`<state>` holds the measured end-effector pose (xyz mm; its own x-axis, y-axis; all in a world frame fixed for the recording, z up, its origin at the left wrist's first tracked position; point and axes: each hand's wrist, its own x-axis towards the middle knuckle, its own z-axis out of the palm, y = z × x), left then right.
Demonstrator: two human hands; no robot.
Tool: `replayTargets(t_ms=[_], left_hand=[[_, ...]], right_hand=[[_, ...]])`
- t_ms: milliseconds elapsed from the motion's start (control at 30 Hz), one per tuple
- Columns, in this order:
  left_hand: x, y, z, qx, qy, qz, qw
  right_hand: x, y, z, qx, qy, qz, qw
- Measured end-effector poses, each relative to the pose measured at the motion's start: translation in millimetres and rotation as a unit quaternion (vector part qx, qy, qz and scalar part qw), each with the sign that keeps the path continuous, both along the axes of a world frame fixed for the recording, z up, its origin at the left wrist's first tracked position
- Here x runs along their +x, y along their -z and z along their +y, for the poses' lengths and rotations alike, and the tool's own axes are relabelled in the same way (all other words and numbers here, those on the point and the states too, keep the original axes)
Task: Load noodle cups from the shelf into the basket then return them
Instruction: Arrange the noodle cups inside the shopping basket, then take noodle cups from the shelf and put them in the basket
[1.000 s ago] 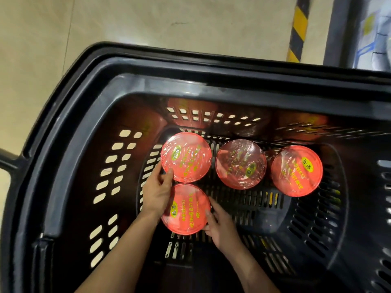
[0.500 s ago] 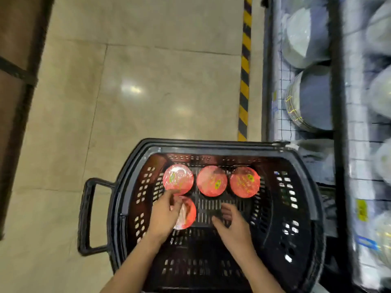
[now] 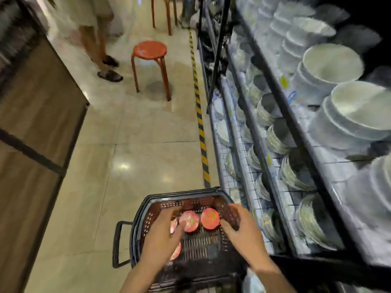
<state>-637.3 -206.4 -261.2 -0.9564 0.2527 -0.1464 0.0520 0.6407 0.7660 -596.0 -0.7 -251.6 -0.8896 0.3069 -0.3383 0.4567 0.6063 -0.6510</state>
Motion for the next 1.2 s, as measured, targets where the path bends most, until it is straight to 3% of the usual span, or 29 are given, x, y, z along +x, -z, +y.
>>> replayTargets(t_ms=[200,500,767,967,1100,1200], left_hand=[[18.5,-56.5,12.9,0.056,0.043,0.046,0.996],[24.1,-82.5,33.8,0.071,0.308,0.095,0.944],[120.4,-103.8,69.8,0.062,0.573,0.105,0.811],[253.8,-119.9,77.7,0.097,0.718,0.102,0.682],[341.0,-126.6,61.7,0.103,0.764,0.086,0.631],[400.0,-127.4,51.2,0.109,0.787,0.084,0.602]], right_hand=[[44.0,-58.3,8.0,0.010,0.067,0.069,0.995],[142.6,-87.3,-36.9,0.043,0.295,0.105,0.949],[285.1,-98.2,-126.9,0.066,0.534,0.093,0.837],[396.3,-103.5,-194.0,0.073,0.695,0.100,0.708],[464.2,-100.2,-230.5,0.088,0.768,0.120,0.624],[518.9,-99.0,-251.2,0.092,0.797,0.122,0.585]])
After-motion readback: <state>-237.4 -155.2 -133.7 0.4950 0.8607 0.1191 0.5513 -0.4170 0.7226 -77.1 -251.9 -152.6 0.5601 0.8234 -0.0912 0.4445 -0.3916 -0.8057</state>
